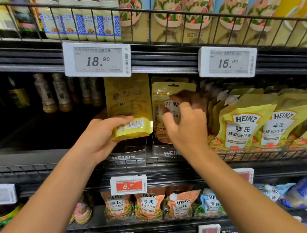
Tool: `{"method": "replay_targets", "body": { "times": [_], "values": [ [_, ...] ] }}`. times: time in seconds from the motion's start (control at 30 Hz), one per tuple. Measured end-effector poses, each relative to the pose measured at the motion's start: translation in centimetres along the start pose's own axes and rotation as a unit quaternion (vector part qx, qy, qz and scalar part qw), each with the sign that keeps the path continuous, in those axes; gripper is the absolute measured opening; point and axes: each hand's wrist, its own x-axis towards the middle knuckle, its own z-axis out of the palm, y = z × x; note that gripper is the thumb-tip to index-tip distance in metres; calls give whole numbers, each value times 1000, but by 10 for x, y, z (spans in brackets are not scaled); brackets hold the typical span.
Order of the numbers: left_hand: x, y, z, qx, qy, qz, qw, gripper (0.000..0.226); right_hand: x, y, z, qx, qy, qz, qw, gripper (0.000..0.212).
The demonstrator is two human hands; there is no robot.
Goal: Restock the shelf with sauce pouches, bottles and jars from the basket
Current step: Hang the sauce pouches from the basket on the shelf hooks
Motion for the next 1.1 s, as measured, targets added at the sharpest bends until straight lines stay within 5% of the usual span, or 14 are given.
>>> {"method": "replay_targets", "body": {
  "times": [0.13, 0.27, 0.4, 0.47, 0.57, 0.63, 0.77, 1.0, 1.1],
  "values": [
    [-7, -3, 5, -27, -19, 3, 999, 42, -16, -26, 3, 279, -150, 131, 939, 41],
    [-10, -7, 7, 12, -4, 45, 999, 65, -19, -33, 9, 361, -192, 191, 893, 34],
    [-11, -10, 5, 195, 77, 126, 970, 102, -24, -35, 14, 346, -157, 215, 900, 39],
    [-12, -10, 3, 248, 94, 166, 950, 89, -27, -40, 15, 315, -143, 208, 915, 42],
    [-14, -8, 4, 300, 65, 192, 932, 35, -32, -46, 18, 270, -123, 163, 941, 34],
    [-13, -6, 5, 271, 55, 170, 946, 19, -36, -51, 20, 227, -135, 128, 956, 29],
    [-16, 6, 6, 89, 21, 72, 993, 32, -49, -61, 26, 177, -166, 72, 967, 44],
    [-1, 3, -8, 141, 89, 53, 985, 4, -53, -68, 28, 214, -252, 25, 943, 51],
    [3, 5, -12, 117, 72, 52, 989, 19, -46, -58, 26, 248, -240, 43, 937, 40]
  ]
}}
